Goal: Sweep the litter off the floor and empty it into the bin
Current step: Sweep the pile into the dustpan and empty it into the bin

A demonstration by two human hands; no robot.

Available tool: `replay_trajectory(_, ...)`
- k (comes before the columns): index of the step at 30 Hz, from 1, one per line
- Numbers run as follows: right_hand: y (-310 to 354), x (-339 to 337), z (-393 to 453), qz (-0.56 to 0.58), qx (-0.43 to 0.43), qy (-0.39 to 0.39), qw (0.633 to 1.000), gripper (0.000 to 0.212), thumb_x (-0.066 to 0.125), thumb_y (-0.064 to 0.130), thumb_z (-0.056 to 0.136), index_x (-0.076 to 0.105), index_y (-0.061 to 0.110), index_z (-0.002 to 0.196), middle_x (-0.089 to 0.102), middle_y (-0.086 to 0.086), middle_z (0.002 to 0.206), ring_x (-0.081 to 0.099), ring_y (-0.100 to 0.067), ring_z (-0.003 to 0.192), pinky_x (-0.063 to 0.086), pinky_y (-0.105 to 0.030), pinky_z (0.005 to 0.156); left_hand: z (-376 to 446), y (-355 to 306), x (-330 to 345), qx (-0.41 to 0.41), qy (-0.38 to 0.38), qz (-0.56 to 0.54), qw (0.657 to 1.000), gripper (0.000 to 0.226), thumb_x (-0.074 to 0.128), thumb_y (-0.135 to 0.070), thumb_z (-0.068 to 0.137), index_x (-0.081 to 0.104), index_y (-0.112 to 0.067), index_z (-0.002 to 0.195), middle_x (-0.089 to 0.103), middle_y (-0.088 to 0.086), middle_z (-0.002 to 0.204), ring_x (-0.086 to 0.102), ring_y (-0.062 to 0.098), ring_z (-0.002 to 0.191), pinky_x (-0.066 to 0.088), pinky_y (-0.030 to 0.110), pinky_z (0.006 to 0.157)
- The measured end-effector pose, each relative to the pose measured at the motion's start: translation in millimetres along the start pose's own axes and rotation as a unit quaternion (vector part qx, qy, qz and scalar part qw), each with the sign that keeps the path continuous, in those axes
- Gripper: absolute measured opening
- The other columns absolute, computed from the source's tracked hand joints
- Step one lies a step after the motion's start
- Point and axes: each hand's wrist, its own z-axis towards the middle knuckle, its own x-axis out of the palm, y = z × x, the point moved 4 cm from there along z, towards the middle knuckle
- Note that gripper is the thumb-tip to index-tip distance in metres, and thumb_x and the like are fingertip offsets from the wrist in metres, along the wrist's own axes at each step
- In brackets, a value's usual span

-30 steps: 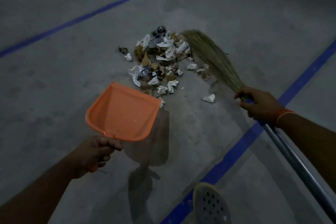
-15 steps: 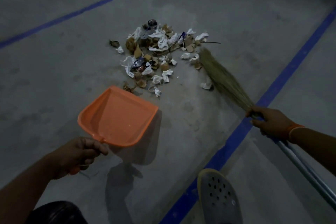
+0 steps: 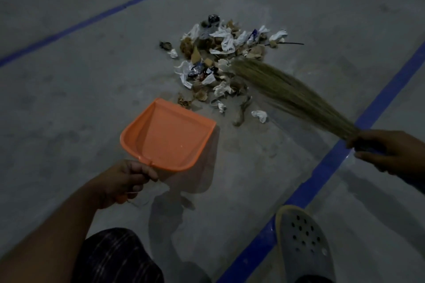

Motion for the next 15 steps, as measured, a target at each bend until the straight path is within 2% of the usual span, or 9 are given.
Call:
replay_trajectory(4, 14.1, -19.0, 20.9, -0.012, -0.030, 0.011, 0.999, 0.019, 0.060, 0.044, 0.082, 0.059, 0.053, 0.098, 0.068, 0.020, 0.082, 0.064, -0.011, 0.049, 0.054, -0.027, 0.047, 3.1, 4.1, -6.7, 0.005, 0.001, -0.007, 1.000, 0.030, 0.046, 0.007, 0.099, 0.074, -0.001, 0.091, 0.042, 0.007, 0.053, 0.028, 0.010, 0.044, 0.016, 0.020, 0.048)
replay_trajectory(8, 30.7, -30.5, 54.8, -0.047, -0.061, 0.014, 0.997, 0.027, 0.065, 0.023, 0.091, 0.059, 0.045, 0.105, 0.066, 0.009, 0.091, 0.064, -0.009, 0.054, 0.053, -0.023, 0.048, -1.9, 2.9, -4.2, 0.014, 0.002, -0.013, 1.000, 0.028, 0.045, 0.011, 0.097, 0.072, 0.005, 0.091, 0.042, 0.007, 0.051, 0.031, 0.012, 0.039, 0.022, 0.017, 0.043)
replay_trajectory(12, 51.5, -37.3, 81.6, -0.070, -0.083, 0.021, 0.994, 0.026, 0.065, 0.022, 0.092, 0.059, 0.044, 0.105, 0.065, 0.008, 0.093, 0.064, -0.008, 0.056, 0.055, -0.025, 0.049, -6.3, 2.5, -5.2, 0.013, 0.004, -0.018, 1.000, 0.024, 0.045, 0.013, 0.096, 0.069, 0.010, 0.094, 0.042, 0.008, 0.051, 0.033, 0.011, 0.037, 0.025, 0.015, 0.039)
replay_trajectory(15, 63.0, -40.1, 95.8, -0.071, -0.094, 0.021, 0.993, 0.023, 0.063, 0.021, 0.094, 0.059, 0.038, 0.107, 0.065, 0.006, 0.093, 0.065, -0.010, 0.058, 0.057, -0.029, 0.050, -8.4, 3.9, -7.0, 0.016, 0.005, -0.016, 1.000, 0.021, 0.054, 0.010, 0.092, 0.074, 0.003, 0.089, 0.042, 0.006, 0.054, 0.032, 0.012, 0.040, 0.023, 0.015, 0.043)
